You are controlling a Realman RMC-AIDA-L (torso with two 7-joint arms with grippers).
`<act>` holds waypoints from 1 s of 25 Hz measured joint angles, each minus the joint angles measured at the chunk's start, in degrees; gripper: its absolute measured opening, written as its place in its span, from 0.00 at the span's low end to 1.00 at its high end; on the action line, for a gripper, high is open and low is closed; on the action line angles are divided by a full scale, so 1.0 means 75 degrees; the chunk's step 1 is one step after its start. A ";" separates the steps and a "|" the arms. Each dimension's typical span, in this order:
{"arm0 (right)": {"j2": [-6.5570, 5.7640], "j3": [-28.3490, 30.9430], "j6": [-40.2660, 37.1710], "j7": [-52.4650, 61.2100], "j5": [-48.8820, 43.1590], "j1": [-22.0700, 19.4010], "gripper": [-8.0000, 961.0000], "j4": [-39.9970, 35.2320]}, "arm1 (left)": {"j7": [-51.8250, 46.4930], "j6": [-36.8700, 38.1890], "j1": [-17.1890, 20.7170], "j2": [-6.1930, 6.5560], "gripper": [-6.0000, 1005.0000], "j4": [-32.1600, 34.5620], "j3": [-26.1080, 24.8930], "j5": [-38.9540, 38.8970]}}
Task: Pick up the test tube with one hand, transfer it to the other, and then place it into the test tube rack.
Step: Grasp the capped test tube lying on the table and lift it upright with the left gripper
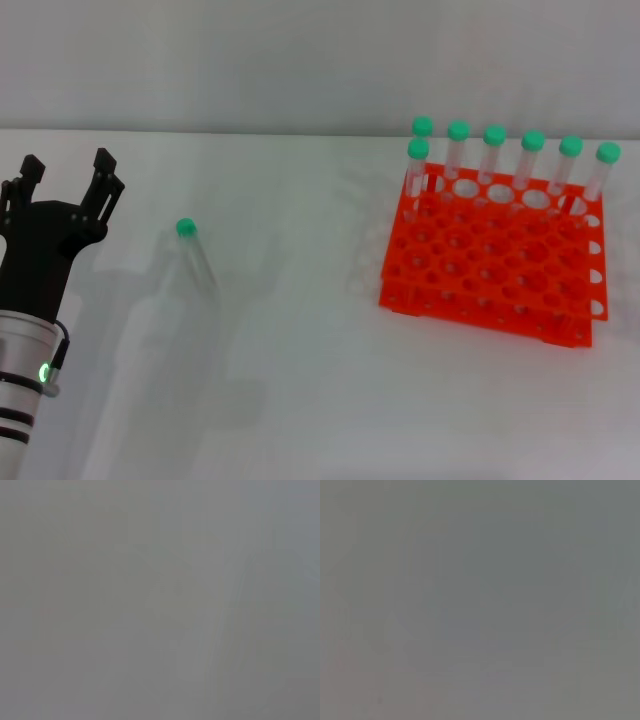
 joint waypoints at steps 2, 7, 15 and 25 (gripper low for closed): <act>0.0002 -0.0014 0.0048 0.0005 0.0000 0.0021 0.88 0.0026 | -0.0026 -0.0043 -0.0001 -0.0003 0.88 -0.0002 0.0019 -0.0006; 0.0014 -0.0383 0.0029 0.0029 0.0002 -0.0042 0.88 0.0037 | -0.0149 -0.0169 -0.0003 -0.0013 0.88 -0.0045 0.0030 0.0011; 0.0004 -0.0705 0.0021 0.0042 0.0059 0.0007 0.88 -0.0069 | -0.0727 -0.0587 -0.0069 0.0004 0.87 -0.0190 -0.0038 -0.0097; -0.0056 -0.0644 0.0018 0.0030 0.0075 0.0047 0.88 -0.0369 | -0.1641 -0.1899 -0.1290 0.0139 0.87 0.0682 -0.0063 -0.0483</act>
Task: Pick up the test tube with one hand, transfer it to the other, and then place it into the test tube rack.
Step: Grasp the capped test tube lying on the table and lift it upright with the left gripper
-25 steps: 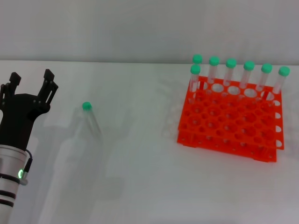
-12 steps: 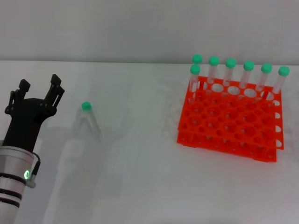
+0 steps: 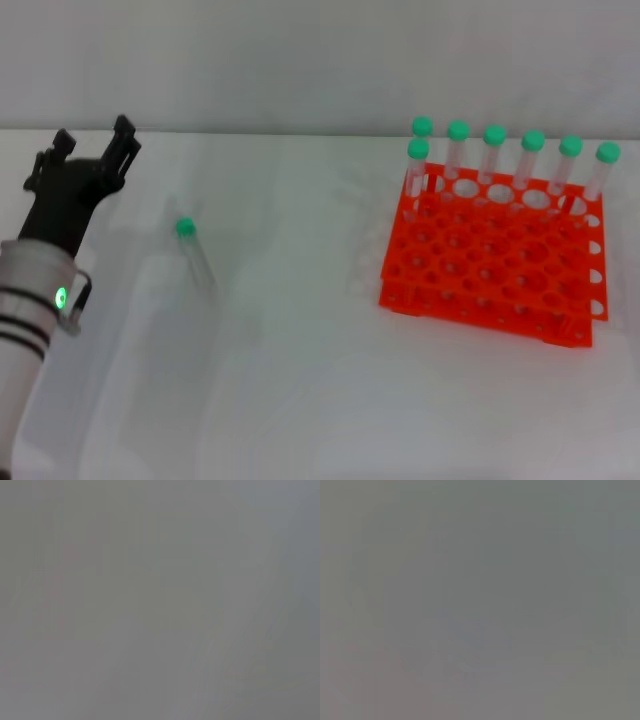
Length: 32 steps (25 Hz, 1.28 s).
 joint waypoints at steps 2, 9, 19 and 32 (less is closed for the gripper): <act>-0.0018 0.0004 -0.0007 0.0000 0.0000 -0.0014 0.88 -0.0050 | -0.0250 -0.0377 -0.0302 0.0015 0.87 0.0235 0.0000 0.0000; -0.0045 0.0271 0.0058 -0.0006 0.0027 -0.0073 0.88 -0.0040 | -0.2946 -0.2290 -0.1548 0.0348 0.87 0.1511 0.0744 0.0487; -0.0040 0.0407 0.0025 -0.0010 0.0034 -0.0223 0.88 -0.0019 | -1.0989 -0.3405 -0.1871 0.0946 0.85 0.4227 0.6617 0.2219; -0.0017 0.0407 0.0056 0.0009 0.0034 -0.0206 0.88 -0.0005 | -1.7825 -0.0462 -0.1939 0.1723 0.84 0.6856 0.9345 0.6289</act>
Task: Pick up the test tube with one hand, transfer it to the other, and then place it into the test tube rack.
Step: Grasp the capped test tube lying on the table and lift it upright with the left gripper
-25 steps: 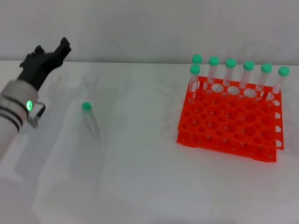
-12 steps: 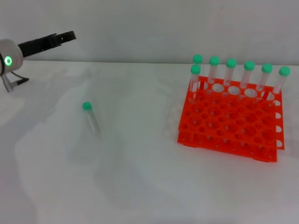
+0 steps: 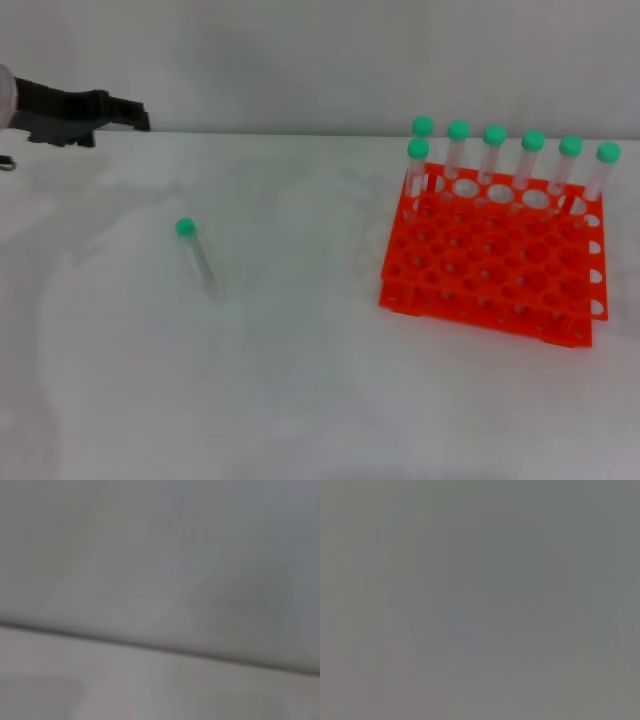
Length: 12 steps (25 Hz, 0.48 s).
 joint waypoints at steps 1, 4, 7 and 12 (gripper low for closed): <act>0.0000 0.0000 0.0001 0.0001 0.0002 0.0001 0.88 0.0000 | -0.0181 0.0205 -0.0065 0.0024 0.84 0.0072 0.0002 0.0214; 0.0006 -0.0002 -0.0008 0.0002 0.0023 0.0028 0.88 -0.0008 | -0.0766 0.0897 -0.0344 0.0083 0.83 0.0211 0.0010 0.0991; 0.0010 -0.0027 -0.0009 0.0002 0.0036 0.0107 0.88 -0.0005 | -0.1179 0.1381 -0.0621 0.0086 0.83 0.0178 0.0008 0.1714; 0.0036 -0.0056 -0.0005 0.0003 0.0034 0.0198 0.88 0.0007 | -0.1440 0.1669 -0.0964 -0.0081 0.82 -0.0134 0.0013 0.2215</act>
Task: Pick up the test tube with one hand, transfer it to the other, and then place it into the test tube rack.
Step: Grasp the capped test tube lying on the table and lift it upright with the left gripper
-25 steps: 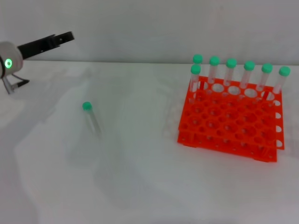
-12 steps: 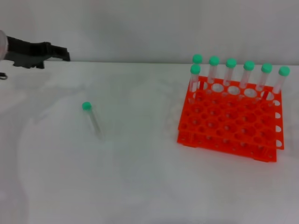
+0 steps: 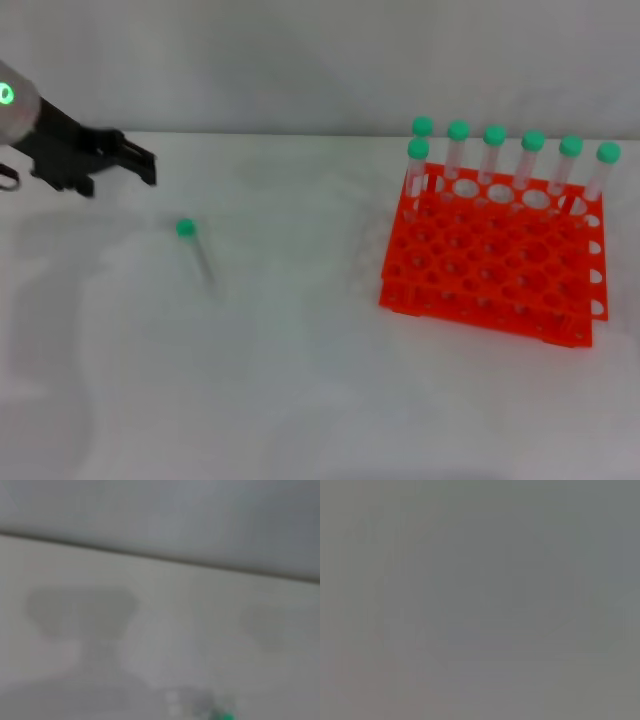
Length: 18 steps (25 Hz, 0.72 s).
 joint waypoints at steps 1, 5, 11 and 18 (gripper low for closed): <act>0.0004 -0.0007 -0.0001 0.0000 -0.0005 0.0006 0.88 0.0003 | -0.0021 -0.0020 -0.0056 -0.0031 0.82 -0.0172 0.0003 0.0030; 0.0011 -0.0009 -0.0032 -0.0001 -0.0002 -0.0045 0.88 0.0011 | -0.0076 -0.0362 -0.0208 -0.0172 0.81 -0.0831 -0.0020 0.0073; 0.0001 -0.0012 -0.0018 0.0000 -0.0016 -0.0084 0.88 0.0033 | -0.0492 -0.0618 -0.0154 -0.0309 0.81 -0.1094 -0.0174 0.0007; -0.0051 -0.0097 0.0003 0.0000 -0.0049 -0.0090 0.88 0.0033 | -0.0563 -0.0660 -0.0124 -0.0391 0.80 -0.1313 -0.0643 -0.0182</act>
